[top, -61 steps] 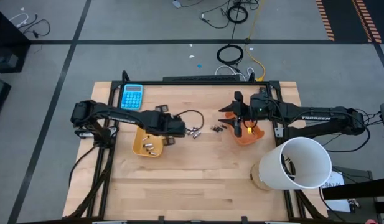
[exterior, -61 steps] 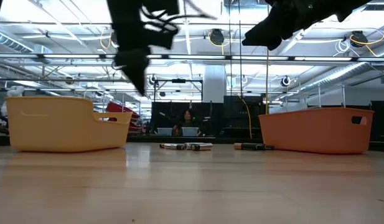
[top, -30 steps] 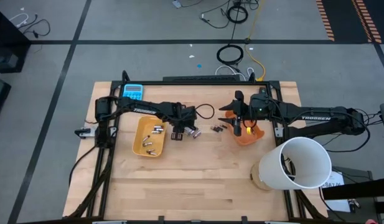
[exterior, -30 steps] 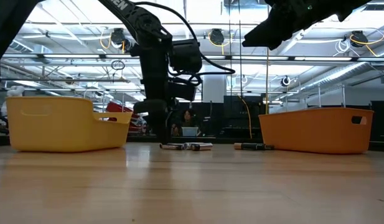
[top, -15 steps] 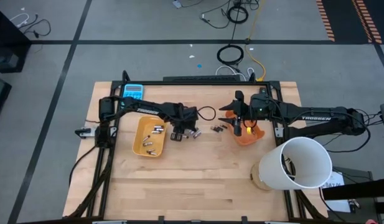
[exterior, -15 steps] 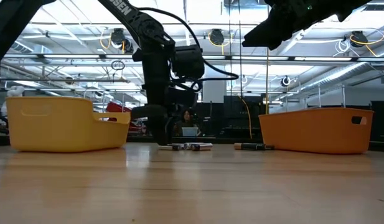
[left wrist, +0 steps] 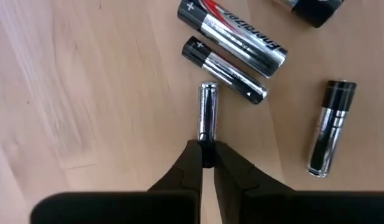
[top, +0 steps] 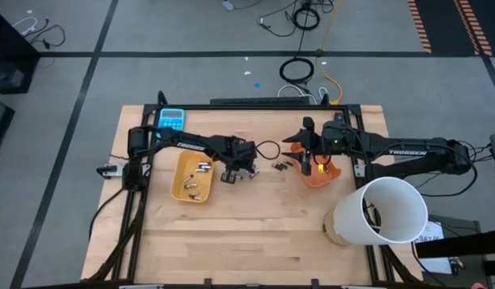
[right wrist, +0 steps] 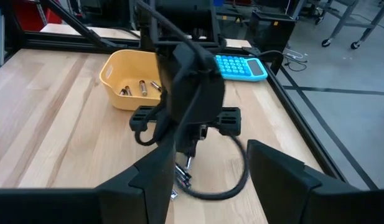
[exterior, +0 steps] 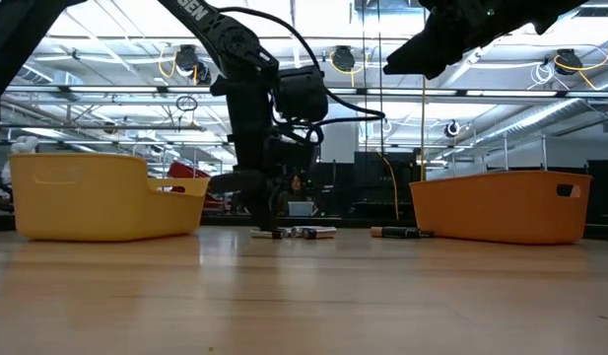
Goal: Sort batteries
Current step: Put the silver battery into the yellow bin
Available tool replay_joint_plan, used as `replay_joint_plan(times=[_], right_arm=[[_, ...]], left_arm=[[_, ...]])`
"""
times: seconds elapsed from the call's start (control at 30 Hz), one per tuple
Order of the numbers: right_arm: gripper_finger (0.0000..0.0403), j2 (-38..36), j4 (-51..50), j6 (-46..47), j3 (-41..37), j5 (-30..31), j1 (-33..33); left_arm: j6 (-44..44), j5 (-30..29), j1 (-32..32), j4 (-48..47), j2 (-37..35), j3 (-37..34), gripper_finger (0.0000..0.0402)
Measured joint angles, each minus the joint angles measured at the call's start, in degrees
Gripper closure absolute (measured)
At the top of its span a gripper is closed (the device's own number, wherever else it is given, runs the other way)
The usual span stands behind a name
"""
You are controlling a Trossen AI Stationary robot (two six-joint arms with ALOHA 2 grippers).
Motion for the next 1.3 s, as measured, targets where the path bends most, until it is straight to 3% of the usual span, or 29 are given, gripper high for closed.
replay_joint_plan(times=[0.13,0.27,0.4,0.47,0.57,0.67,0.87,1.0,1.13,1.3], right_arm=[[0.0213,0.0,-0.5,0.1,0.0,0.0,0.0],[0.0213,0.0,-0.8,0.3,0.0,0.0,0.0],[0.0213,0.0,-1.0,1.0,0.0,0.0,0.0],[0.0213,0.0,-0.6,1.2,0.0,0.0,0.1],[0.0213,0.0,-0.5,1.4,0.0,0.0,0.6],[0.0213,0.0,-0.3,1.5,0.0,0.0,1.4],[0.0213,0.0,0.3,1.4,0.0,0.0,1.9],[0.0213,0.0,0.4,1.3,0.0,0.0,1.9],[0.0213,0.0,0.5,1.2,0.0,0.0,1.9],[0.0213,0.0,0.5,1.2,0.0,0.0,1.9]], left_arm=[[-2.6,-3.4,-1.0,-6.6,-2.7,2.1,0.0381],[-9.0,-3.7,-1.7,-14.1,-10.8,3.6,0.0382],[-25.6,6.5,-1.9,-24.6,-18.8,3.0,0.0382],[-32.8,8.8,-2.7,-27.8,-22.3,2.0,0.037],[-38.5,6.6,-4.9,-33.9,-26.9,-0.1,0.0342],[-42.9,-0.7,-7.3,-37.7,-28.9,-2.8,0.0314],[-43.4,-6.1,-9.7,-36.7,-30.4,-5.1,0.0244],[-39.0,-6.9,-9.6,-27.8,-30.5,-5.0,0.0211],[-32.8,-5.9,-9.6,-15.7,-28.2,-4.8,0.0205],[-25.2,-2.9,-8.0,-8.6,-20.7,-4.9,0.0214]])
